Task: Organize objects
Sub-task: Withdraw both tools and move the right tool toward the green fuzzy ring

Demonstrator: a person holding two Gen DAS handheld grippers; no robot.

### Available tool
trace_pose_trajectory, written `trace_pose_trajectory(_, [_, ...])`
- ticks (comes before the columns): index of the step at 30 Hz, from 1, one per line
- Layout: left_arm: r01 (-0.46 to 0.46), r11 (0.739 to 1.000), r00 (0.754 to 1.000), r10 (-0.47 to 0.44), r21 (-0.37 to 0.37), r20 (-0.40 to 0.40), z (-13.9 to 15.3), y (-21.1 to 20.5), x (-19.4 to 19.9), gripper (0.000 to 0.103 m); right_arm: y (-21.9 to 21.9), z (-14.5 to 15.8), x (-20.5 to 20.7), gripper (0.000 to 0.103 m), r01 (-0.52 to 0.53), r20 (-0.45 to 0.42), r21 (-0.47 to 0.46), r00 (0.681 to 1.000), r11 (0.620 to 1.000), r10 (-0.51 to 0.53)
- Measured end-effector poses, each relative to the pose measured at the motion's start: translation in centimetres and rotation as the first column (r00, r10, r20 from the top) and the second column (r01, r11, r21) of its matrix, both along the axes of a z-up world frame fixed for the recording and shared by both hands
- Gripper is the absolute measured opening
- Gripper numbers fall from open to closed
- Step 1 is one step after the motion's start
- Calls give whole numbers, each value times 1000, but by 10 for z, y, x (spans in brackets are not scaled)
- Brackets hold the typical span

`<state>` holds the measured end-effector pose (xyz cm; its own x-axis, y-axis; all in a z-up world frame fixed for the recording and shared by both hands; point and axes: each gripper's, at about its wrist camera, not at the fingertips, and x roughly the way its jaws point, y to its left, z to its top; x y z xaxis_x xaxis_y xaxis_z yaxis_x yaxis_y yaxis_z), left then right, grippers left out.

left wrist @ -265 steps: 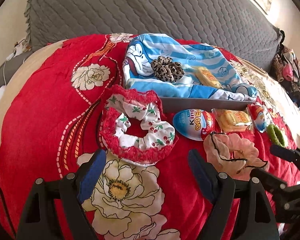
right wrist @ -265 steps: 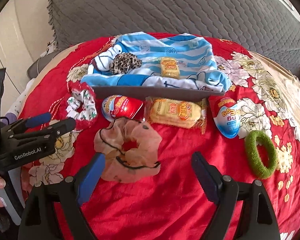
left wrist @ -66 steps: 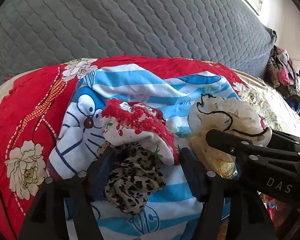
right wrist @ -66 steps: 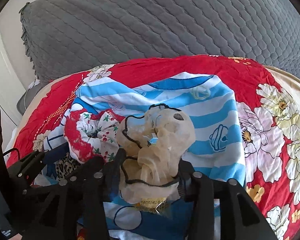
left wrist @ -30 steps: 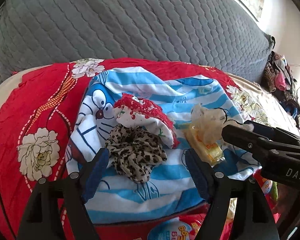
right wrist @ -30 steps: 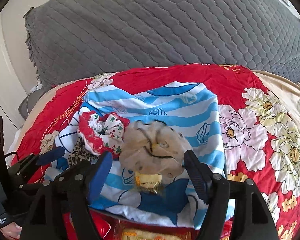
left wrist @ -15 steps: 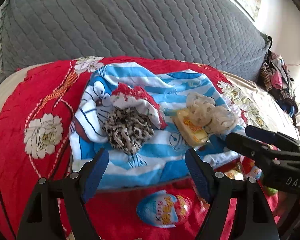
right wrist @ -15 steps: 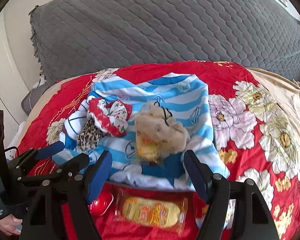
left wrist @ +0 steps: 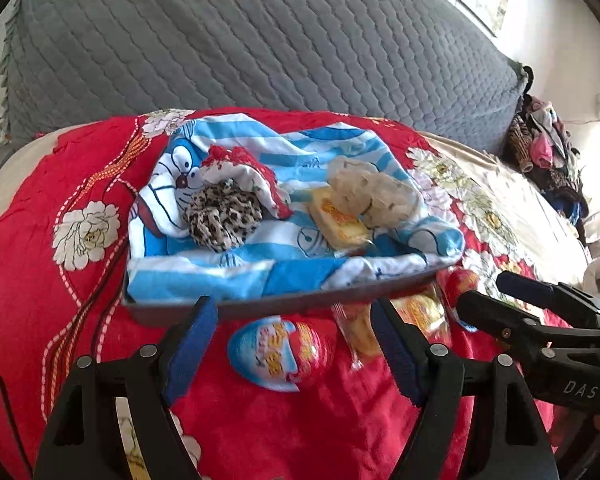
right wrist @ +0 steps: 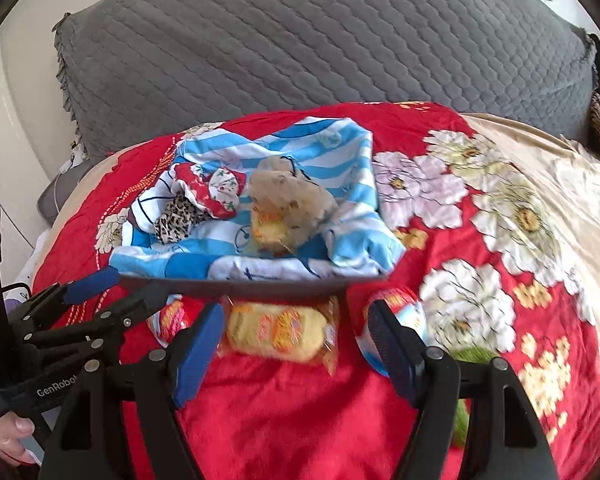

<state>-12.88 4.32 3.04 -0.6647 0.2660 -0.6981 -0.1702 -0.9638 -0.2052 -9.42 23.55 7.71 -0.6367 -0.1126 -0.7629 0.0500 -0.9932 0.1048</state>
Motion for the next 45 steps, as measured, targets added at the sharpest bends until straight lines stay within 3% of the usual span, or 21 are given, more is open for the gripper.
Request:
trace_pose_trajectory(18, [33,999,999,-33,-27,7,-9,18,34,80,27,-6,56,74,76,25,30,997,997,-77])
trace_pose_trajectory(45, [-7,999,998,9,-32,69,-57,16,0,80,83,-42,41,74,219,95,20,971,976,-219])
